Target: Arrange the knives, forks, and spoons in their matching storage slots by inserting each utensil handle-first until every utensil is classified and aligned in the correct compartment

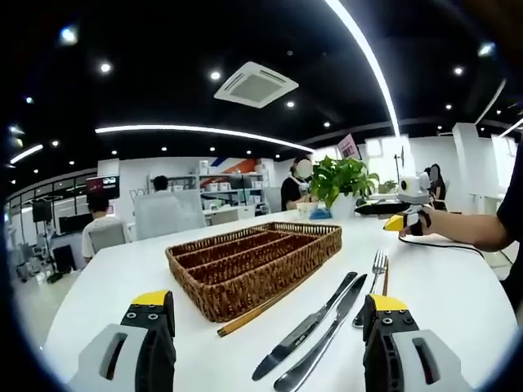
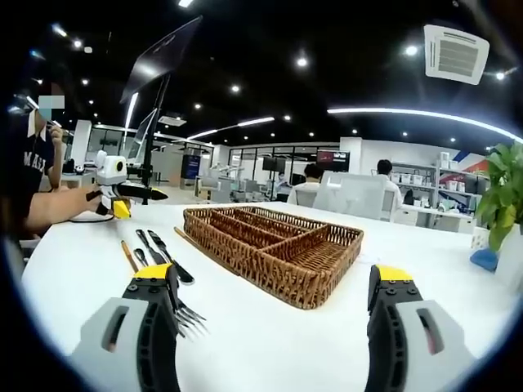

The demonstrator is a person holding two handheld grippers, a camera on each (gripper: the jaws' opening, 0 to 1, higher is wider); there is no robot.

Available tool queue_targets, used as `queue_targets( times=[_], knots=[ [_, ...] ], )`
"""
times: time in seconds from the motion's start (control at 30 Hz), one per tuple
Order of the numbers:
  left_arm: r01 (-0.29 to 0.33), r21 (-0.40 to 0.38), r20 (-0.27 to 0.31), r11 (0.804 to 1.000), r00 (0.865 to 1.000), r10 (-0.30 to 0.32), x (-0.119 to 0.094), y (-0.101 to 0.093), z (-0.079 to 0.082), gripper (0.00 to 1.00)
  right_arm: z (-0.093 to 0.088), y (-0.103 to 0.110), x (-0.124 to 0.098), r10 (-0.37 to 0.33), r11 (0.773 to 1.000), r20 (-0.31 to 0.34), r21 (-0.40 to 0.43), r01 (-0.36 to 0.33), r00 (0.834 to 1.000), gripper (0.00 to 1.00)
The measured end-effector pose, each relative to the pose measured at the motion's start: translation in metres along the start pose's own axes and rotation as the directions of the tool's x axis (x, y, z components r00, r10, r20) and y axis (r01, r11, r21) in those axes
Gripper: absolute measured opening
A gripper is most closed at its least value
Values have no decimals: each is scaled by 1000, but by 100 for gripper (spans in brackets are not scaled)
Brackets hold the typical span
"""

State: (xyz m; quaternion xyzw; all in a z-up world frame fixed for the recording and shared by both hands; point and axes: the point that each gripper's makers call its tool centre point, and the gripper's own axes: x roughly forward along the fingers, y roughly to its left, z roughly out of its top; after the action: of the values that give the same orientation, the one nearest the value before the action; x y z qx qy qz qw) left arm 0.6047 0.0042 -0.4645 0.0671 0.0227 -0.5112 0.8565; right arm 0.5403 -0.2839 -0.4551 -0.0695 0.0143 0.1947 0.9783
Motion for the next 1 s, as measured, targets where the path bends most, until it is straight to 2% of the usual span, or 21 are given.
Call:
queue_targets(
  times=[0.53,0.63,0.67,0.7,0.77,0.83,1.0],
  knots=[
    [0,1,-3,1000,1000,0,0,0,-1,100,-3,6,2,20,1000,-16,-17,-21,1000,100],
    [2,-5,-4,1000,1000,-2,0,0,-2,100,2,17,2,83,996,-7,-18,-83,997,100],
    [0,-6,-5,1000,1000,0,0,1,-2,100,-1,25,2,134,988,-49,-64,-137,990,100],
    [-3,-8,-4,1000,1000,3,0,2,-2,100,-1,31,3,151,981,-88,-112,-160,985,100],
    [-3,-14,-2,1000,1000,3,-1,3,-1,100,5,32,6,144,982,-73,-113,-152,987,100],
    [0,-12,4,1000,1000,0,-1,2,0,100,14,41,10,190,975,-72,-101,-197,979,100],
    [2,-13,2,1000,1000,-2,-1,1,0,100,29,40,18,203,969,-70,-128,-210,977,100]
  ],
)
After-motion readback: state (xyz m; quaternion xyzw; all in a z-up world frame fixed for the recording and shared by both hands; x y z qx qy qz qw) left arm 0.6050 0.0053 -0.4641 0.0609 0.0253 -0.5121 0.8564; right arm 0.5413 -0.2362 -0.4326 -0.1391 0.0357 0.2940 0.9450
